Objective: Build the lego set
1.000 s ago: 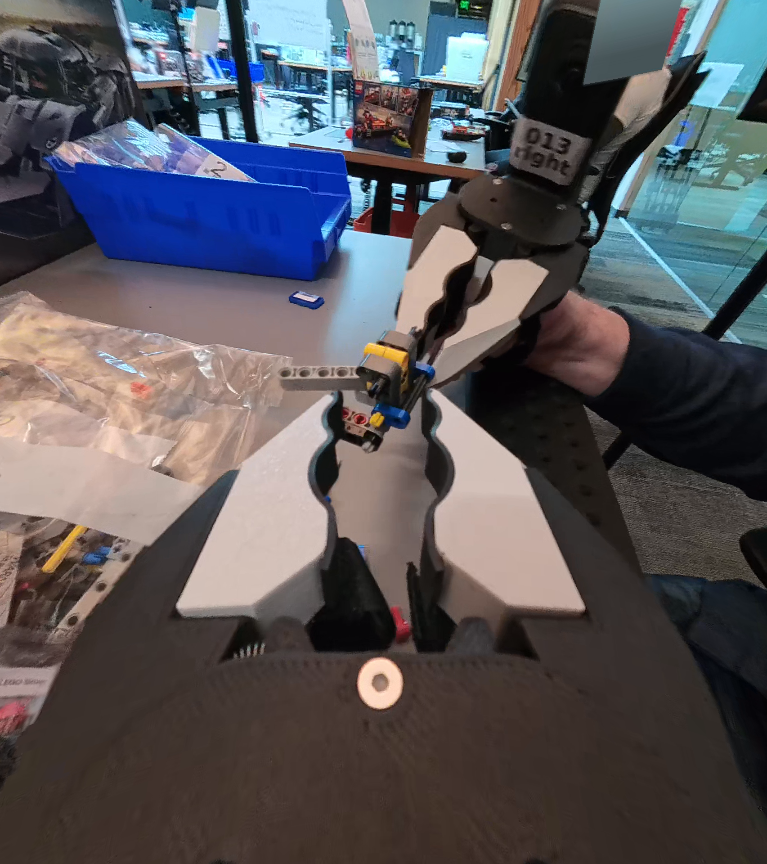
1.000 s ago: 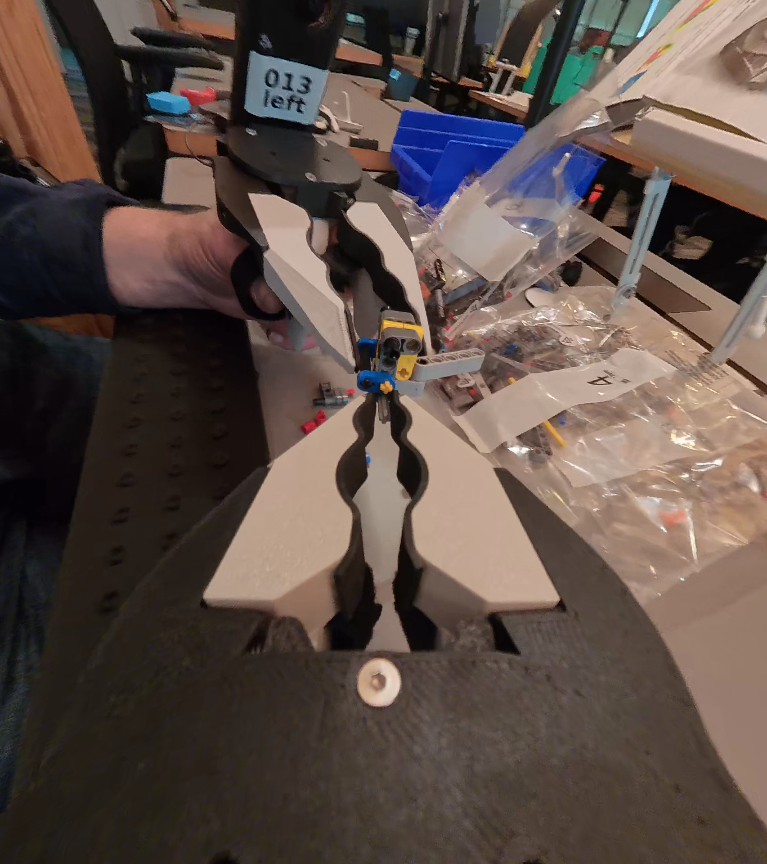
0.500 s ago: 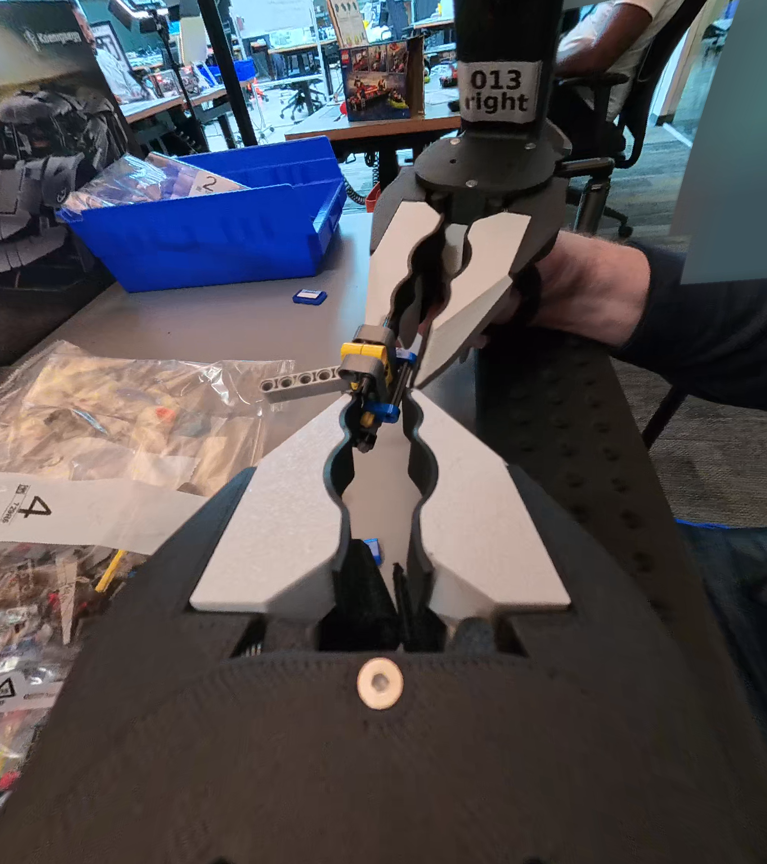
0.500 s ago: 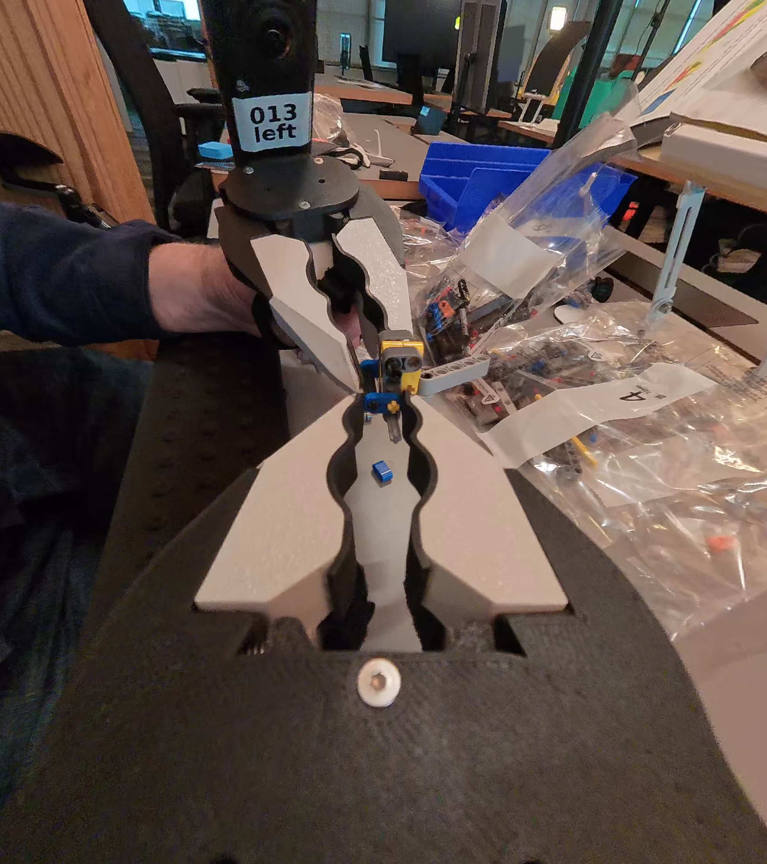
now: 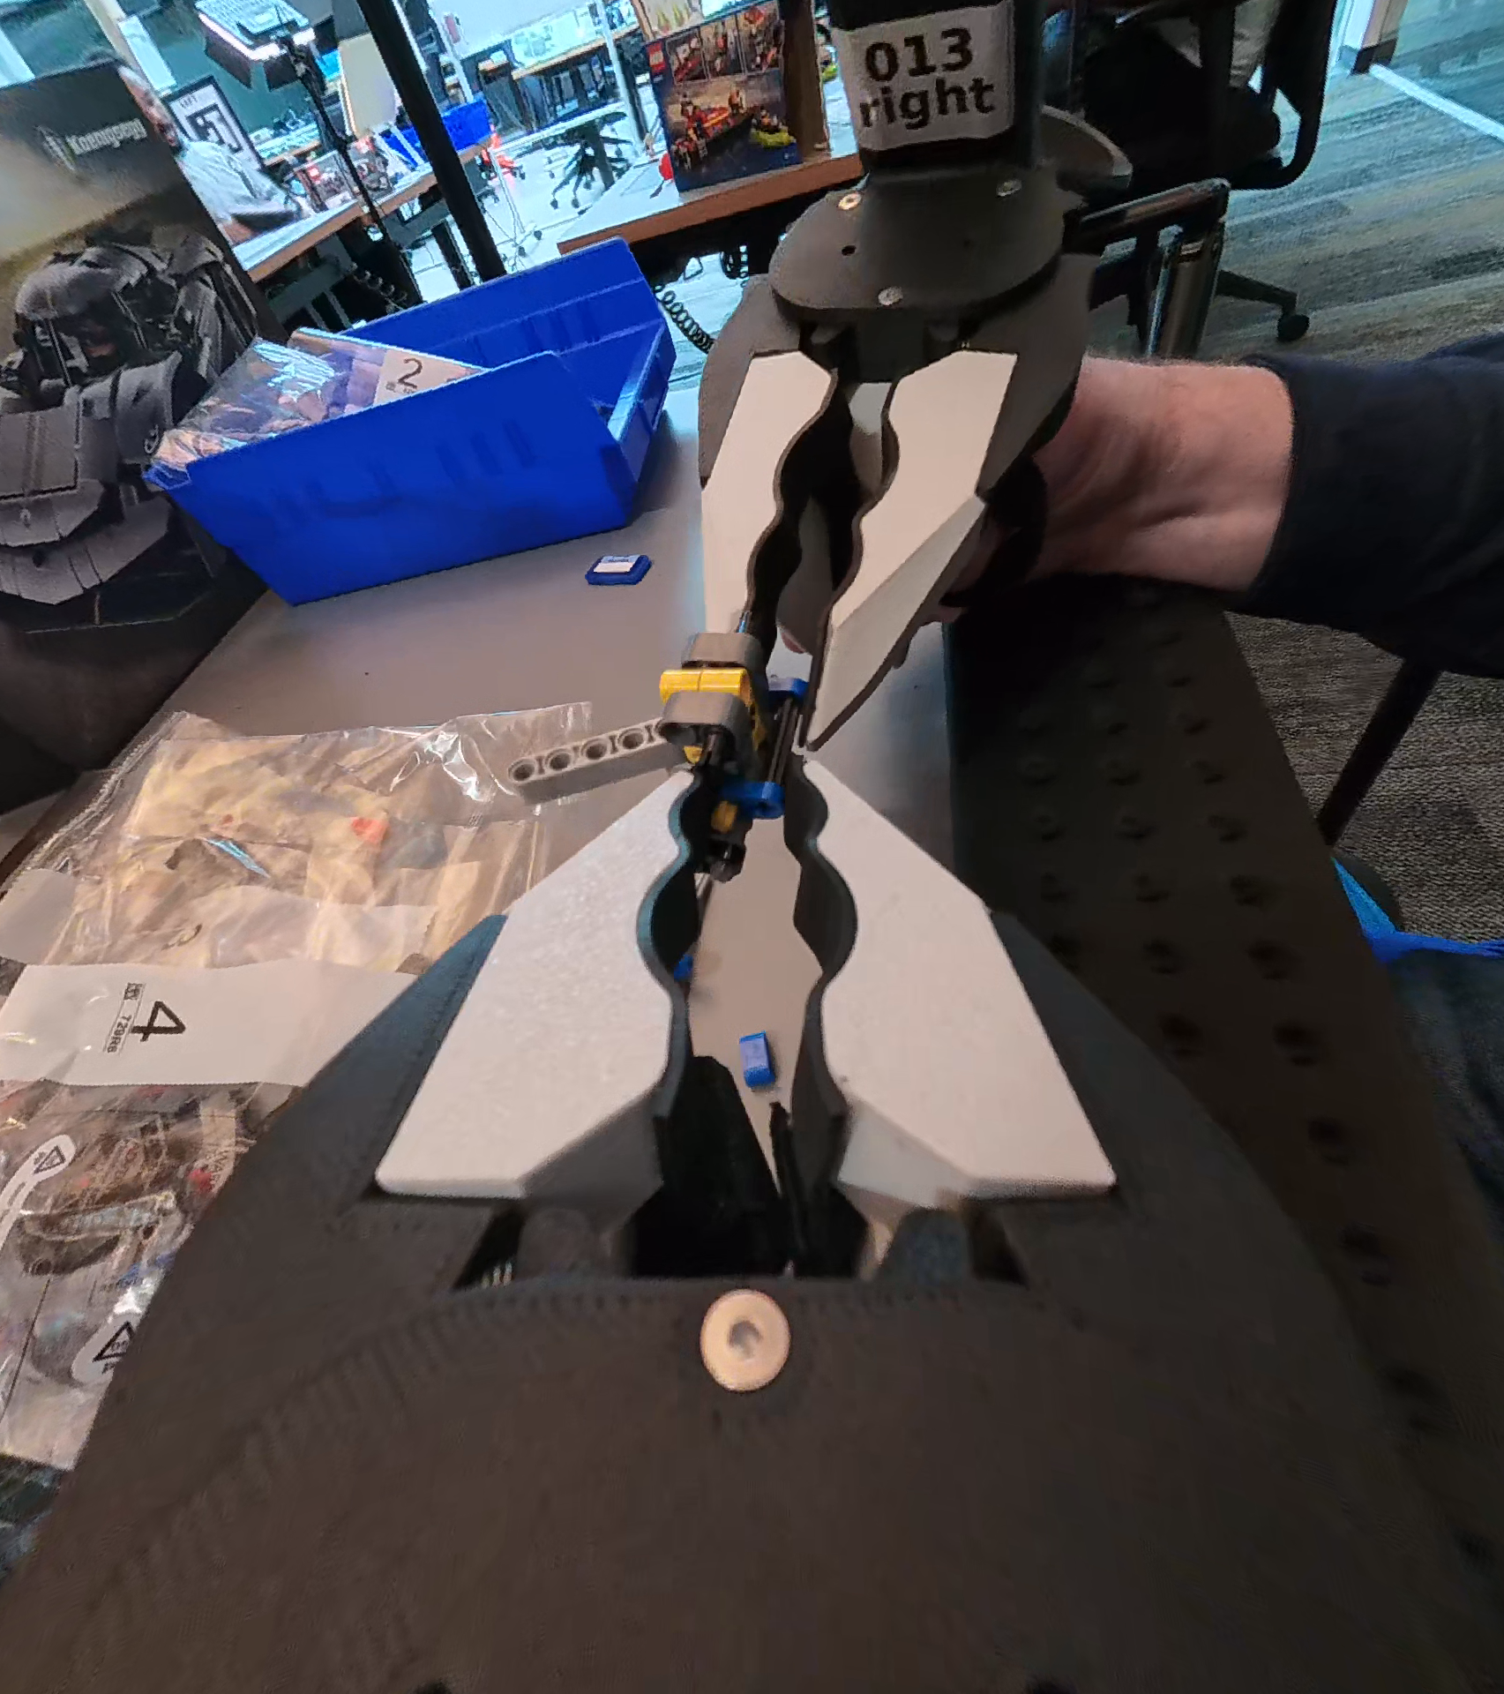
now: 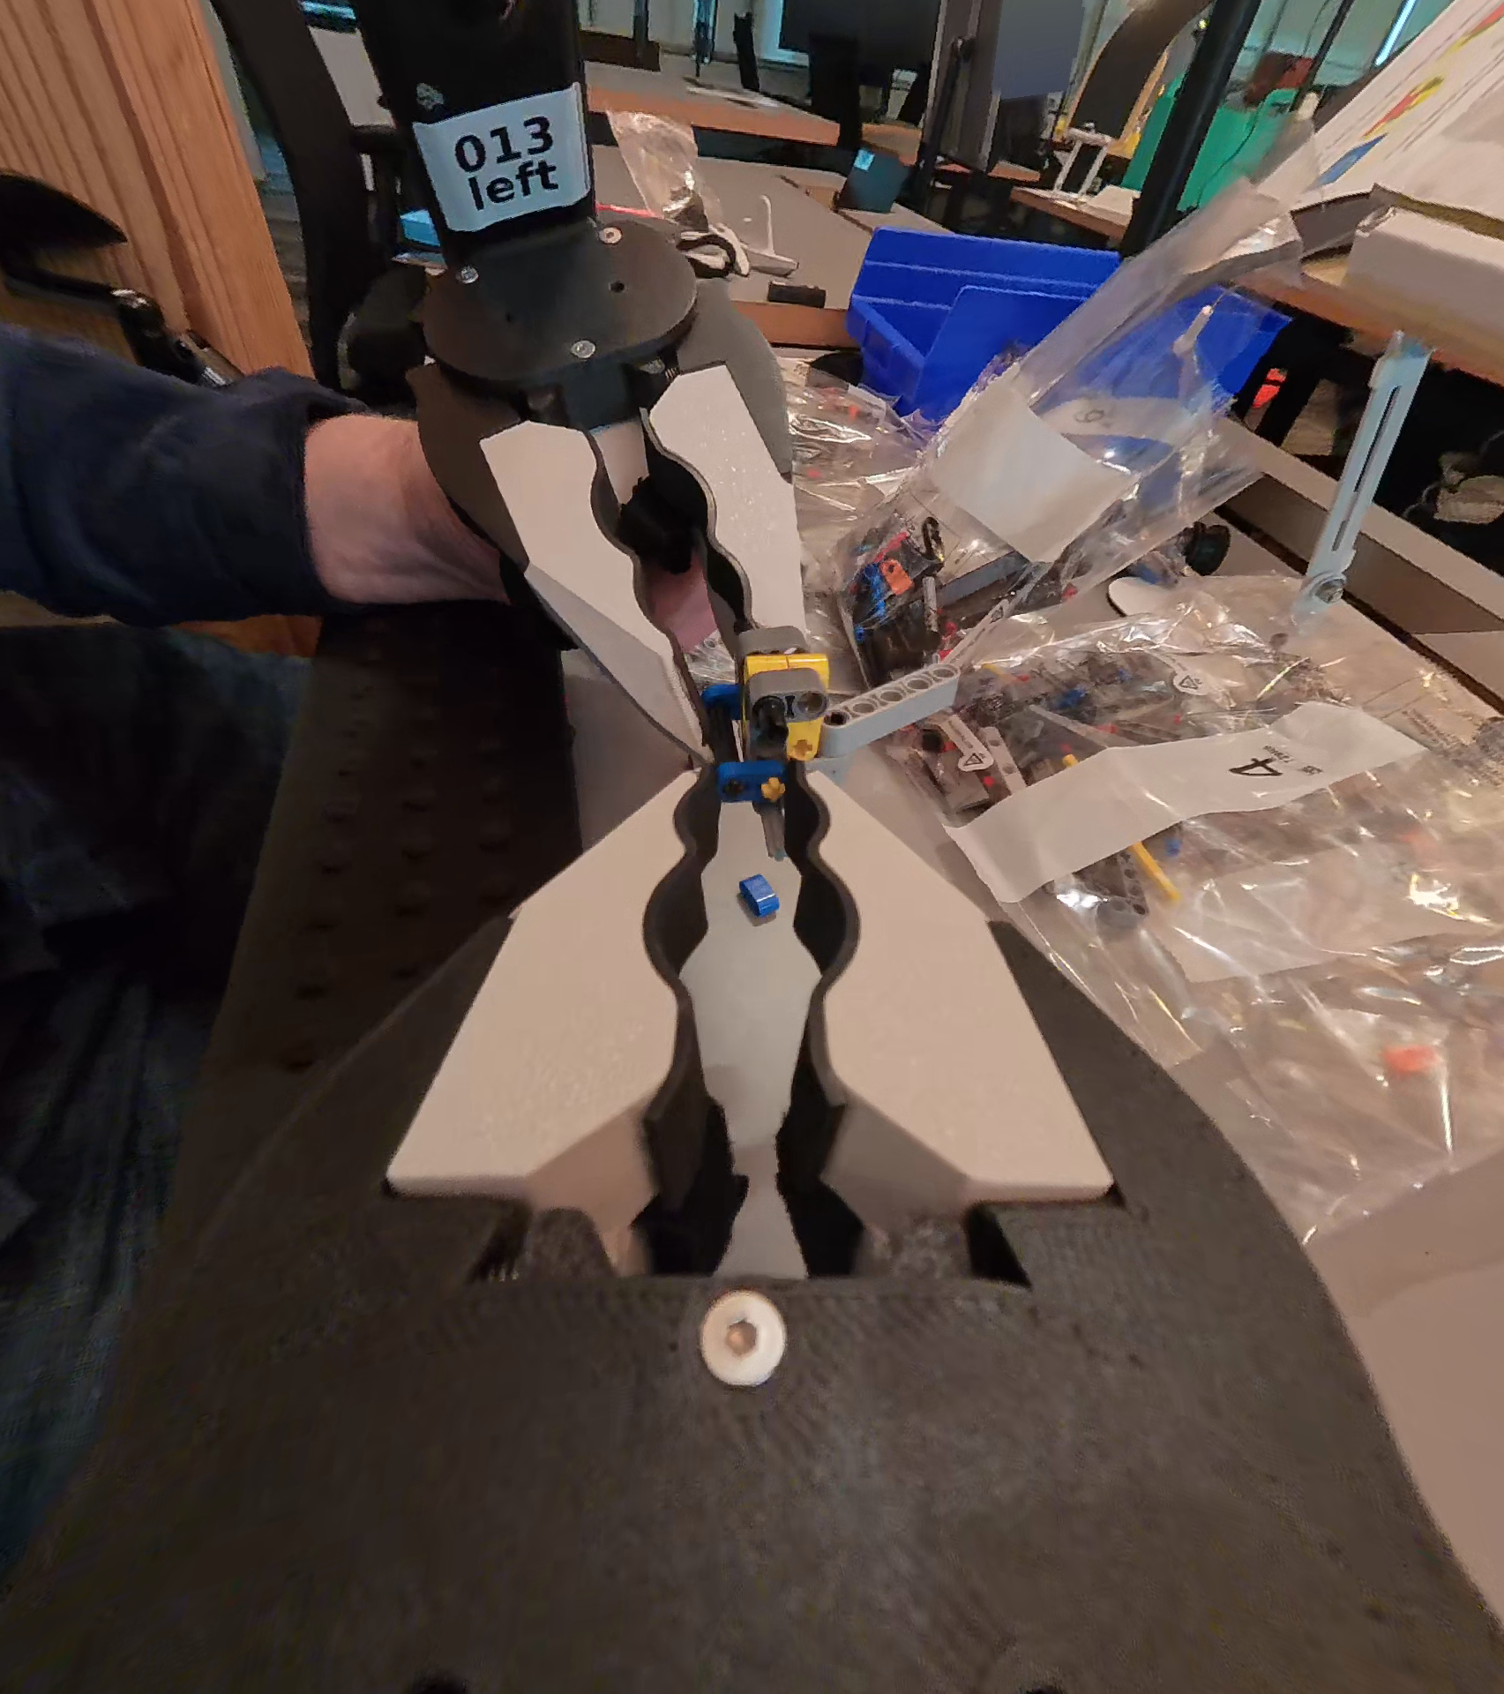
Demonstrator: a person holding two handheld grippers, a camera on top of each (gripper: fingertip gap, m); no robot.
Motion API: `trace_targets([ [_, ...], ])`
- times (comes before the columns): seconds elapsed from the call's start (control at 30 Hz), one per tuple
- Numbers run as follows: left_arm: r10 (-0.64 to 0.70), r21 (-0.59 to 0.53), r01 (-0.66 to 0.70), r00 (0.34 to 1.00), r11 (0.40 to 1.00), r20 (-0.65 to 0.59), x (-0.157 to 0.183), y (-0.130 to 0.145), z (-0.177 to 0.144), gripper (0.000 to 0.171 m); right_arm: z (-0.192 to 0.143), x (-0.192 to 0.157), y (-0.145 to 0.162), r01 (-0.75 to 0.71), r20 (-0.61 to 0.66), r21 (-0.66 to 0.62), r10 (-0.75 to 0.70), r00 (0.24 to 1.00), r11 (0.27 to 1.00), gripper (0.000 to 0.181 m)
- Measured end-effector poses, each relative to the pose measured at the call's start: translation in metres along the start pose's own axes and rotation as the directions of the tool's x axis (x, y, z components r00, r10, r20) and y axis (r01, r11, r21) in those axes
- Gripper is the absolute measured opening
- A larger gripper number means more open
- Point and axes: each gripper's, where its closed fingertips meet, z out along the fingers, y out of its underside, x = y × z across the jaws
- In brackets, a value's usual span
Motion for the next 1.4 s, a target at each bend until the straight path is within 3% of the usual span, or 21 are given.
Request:
trace_targets([
  [0.3, -0.012, 0.000, 0.012, 0.998, 1.000, -0.069, 0.010, 0.001, -0.003, 0.015, -0.002, -0.010, 0.004, -0.014, 0.084, -0.008, 0.015, 0.996, 1.000, 0.012],
  [0.37, -0.011, -0.022, 0.010, 0.999, 1.000, -0.038, 0.004, 0.005, -0.006, 0.014, -0.004, -0.008, 0.008, -0.018, 0.073, -0.025, 0.020, 0.997, 1.000, 0.012],
  [0.4, -0.046, -0.003, 0.046, 0.999, 0.999, 0.023, -0.014, 0.007, -0.021, 0.014, -0.018, 0.005, 0.010, -0.045, 0.018, -0.011, 0.045, 0.999, 0.999, 0.012],
  [0.47, -0.175, 0.145, 0.166, 0.983, 0.975, 0.050, -0.043, -0.005, -0.061, 0.013, -0.064, 0.017, -0.006, -0.107, 0.007, 0.164, 0.108, 0.994, 0.981, 0.011],
  [0.7, -0.082, 0.007, 0.082, 0.997, 0.997, 0.004, -0.020, 0.008, -0.022, 0.015, -0.030, 0.018, 0.033, -0.070, -0.025, -0.082, 0.068, 0.997, 0.994, 0.012],
  [0.8, -0.073, -0.025, 0.073, 0.997, 0.997, 0.012, -0.020, 0.014, -0.015, 0.015, -0.004, 0.015, 0.062, -0.041, -0.027, -0.273, 0.035, 0.999, 0.961, 0.013],
  [0.9, -0.052, -0.065, 0.053, 0.998, 0.996, 0.020, -0.018, 0.022, -0.010, 0.015, 0.010, 0.018, 0.080, -0.035, -0.043, -0.381, 0.020, 0.999, 0.924, 0.018],
  [1.2, -0.050, -0.096, 0.050, 0.999, 0.994, 0.005, -0.013, 0.029, -0.002, 0.015, 0.013, 0.016, 0.028, -0.072, -0.032, -0.125, 0.068, 0.997, 0.990, 0.023],
  [1.4, -0.046, -0.090, 0.046, 0.999, 0.995, 0.010, -0.013, 0.028, 0.001, 0.015, 0.019, 0.014, 0.020, -0.090, -0.010, -0.096, 0.090, 0.996, 0.991, 0.009],
])
